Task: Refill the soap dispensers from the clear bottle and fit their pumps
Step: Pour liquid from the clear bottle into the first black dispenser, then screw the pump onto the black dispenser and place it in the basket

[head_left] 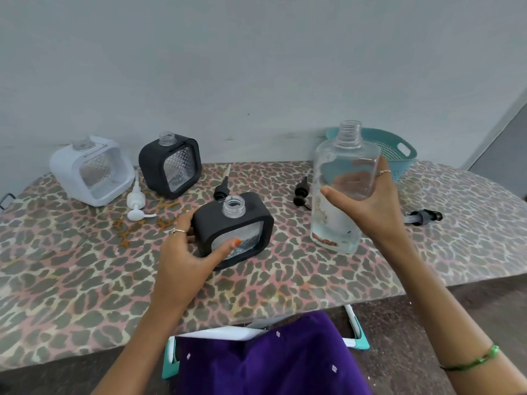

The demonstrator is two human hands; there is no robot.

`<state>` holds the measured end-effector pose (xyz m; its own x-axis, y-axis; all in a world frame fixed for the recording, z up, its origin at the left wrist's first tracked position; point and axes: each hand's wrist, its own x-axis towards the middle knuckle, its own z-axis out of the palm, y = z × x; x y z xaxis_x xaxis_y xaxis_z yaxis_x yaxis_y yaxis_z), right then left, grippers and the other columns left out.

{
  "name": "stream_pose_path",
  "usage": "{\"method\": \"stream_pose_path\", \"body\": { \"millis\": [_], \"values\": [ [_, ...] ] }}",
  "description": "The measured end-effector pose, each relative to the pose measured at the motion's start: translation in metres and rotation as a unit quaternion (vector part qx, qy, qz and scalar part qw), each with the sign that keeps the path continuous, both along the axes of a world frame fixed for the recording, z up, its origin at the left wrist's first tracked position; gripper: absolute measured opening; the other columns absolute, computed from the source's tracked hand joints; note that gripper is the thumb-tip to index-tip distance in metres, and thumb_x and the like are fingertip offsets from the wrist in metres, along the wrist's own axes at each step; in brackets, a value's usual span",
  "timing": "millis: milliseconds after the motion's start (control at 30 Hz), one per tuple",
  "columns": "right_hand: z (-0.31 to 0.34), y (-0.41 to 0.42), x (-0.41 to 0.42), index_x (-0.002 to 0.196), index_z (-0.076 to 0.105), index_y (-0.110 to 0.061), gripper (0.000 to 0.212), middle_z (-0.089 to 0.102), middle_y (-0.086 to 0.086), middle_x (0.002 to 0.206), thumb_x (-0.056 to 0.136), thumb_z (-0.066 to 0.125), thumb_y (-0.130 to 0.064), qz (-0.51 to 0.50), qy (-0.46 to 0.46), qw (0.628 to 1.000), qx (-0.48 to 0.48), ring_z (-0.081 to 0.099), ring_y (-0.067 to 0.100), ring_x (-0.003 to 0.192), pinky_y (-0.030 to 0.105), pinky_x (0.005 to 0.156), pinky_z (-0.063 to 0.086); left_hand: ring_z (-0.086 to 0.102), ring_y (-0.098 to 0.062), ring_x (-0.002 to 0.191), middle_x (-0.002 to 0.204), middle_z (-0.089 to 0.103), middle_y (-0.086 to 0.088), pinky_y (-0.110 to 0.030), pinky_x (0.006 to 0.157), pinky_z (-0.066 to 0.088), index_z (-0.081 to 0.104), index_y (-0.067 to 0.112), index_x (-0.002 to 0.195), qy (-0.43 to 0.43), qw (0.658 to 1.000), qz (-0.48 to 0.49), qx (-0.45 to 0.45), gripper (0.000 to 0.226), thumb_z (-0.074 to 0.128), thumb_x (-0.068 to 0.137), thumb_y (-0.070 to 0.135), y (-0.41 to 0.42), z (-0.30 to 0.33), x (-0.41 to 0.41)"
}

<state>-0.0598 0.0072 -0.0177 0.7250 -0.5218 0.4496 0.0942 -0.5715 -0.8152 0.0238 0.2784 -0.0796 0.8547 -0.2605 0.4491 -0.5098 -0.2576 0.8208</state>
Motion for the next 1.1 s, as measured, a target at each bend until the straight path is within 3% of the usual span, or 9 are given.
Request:
{"method": "stream_pose_path", "body": {
  "millis": [100, 167, 333, 600, 733, 867, 967, 1100],
  "values": [
    [-0.012, -0.011, -0.006, 0.110, 0.048, -0.025, 0.059, 0.069, 0.002, 0.094, 0.064, 0.084, -0.035, -0.003, -0.011, 0.998, 0.061, 0.069, 0.010, 0.085, 0.032, 0.080, 0.056, 0.061, -0.001, 0.094, 0.102, 0.059, 0.023, -0.022, 0.077, 0.051, 0.050, 0.033, 0.114, -0.003, 1.000, 0.006, 0.003, 0.058, 0.076, 0.064, 0.047, -0.001, -0.001, 0.000],
    [-0.019, -0.017, -0.010, 0.113, 0.049, -0.018, 0.059, 0.069, 0.006, 0.094, 0.066, 0.082, -0.032, -0.004, -0.026, 0.996, 0.087, 0.069, 0.012, 0.085, 0.029, 0.077, 0.054, 0.061, 0.000, 0.094, 0.102, 0.059, 0.024, -0.023, 0.077, 0.052, 0.049, 0.035, 0.114, -0.008, 1.000, 0.005, 0.006, 0.060, 0.080, 0.065, 0.053, 0.000, -0.001, 0.000],
    [-0.028, -0.026, -0.018, 0.120, 0.048, -0.005, 0.058, 0.068, 0.012, 0.095, 0.074, 0.082, -0.017, -0.009, -0.060, 0.993, 0.098, 0.069, 0.015, 0.087, 0.022, 0.075, 0.052, 0.060, 0.010, 0.092, 0.103, 0.059, 0.027, -0.014, 0.077, 0.051, 0.049, 0.044, 0.112, -0.009, 1.000, 0.010, 0.009, 0.058, 0.069, 0.061, 0.062, 0.000, -0.001, 0.001],
    [-0.035, -0.027, -0.026, 0.118, 0.054, 0.002, 0.076, 0.069, 0.012, 0.104, 0.065, 0.084, -0.043, 0.020, -0.024, 0.996, 0.084, 0.068, 0.021, 0.098, 0.042, 0.087, 0.056, 0.058, 0.013, 0.090, 0.103, 0.058, 0.026, -0.005, 0.073, 0.048, 0.048, 0.041, 0.114, -0.007, 1.000, 0.012, 0.011, 0.059, 0.074, 0.064, 0.060, 0.000, -0.002, 0.000],
    [-0.035, -0.025, -0.029, 0.118, 0.053, -0.002, 0.079, 0.068, 0.009, 0.105, 0.062, 0.084, -0.048, 0.016, -0.007, 0.996, 0.085, 0.068, 0.019, 0.099, 0.041, 0.089, 0.055, 0.056, 0.019, 0.087, 0.099, 0.057, 0.025, -0.001, 0.070, 0.045, 0.048, 0.037, 0.111, -0.009, 1.000, 0.010, 0.010, 0.053, 0.076, 0.066, 0.040, -0.001, 0.001, -0.003],
    [-0.033, -0.020, -0.035, 0.123, 0.051, -0.009, 0.086, 0.067, -0.001, 0.109, 0.059, 0.080, -0.059, 0.003, 0.035, 0.997, 0.063, 0.066, 0.006, 0.099, 0.035, 0.090, 0.055, 0.057, 0.009, 0.088, 0.097, 0.059, 0.020, 0.000, 0.070, 0.044, 0.052, 0.022, 0.118, -0.010, 0.999, 0.020, 0.023, 0.061, 0.075, 0.066, 0.041, 0.000, -0.002, -0.002],
    [-0.032, -0.013, -0.041, 0.132, 0.041, -0.016, 0.089, 0.059, -0.004, 0.125, 0.063, 0.074, -0.063, -0.013, 0.043, 0.998, 0.033, 0.059, 0.005, 0.112, 0.035, 0.099, 0.049, 0.056, 0.008, 0.089, 0.098, 0.060, 0.016, 0.001, 0.071, 0.043, 0.053, 0.018, 0.120, -0.012, 0.999, 0.017, 0.025, 0.063, 0.075, 0.066, 0.041, 0.000, -0.002, -0.002],
    [-0.022, 0.002, -0.049, 0.140, 0.028, -0.015, 0.078, 0.040, 0.003, 0.143, 0.082, 0.062, -0.055, -0.090, -0.046, 0.994, -0.038, 0.044, 0.018, 0.129, 0.044, 0.107, 0.040, 0.057, 0.009, 0.089, 0.099, 0.058, 0.023, 0.000, 0.071, 0.043, 0.052, 0.022, 0.121, -0.001, 1.000, 0.020, 0.019, 0.064, 0.075, 0.066, 0.043, 0.000, -0.002, -0.002]
  ]
}}
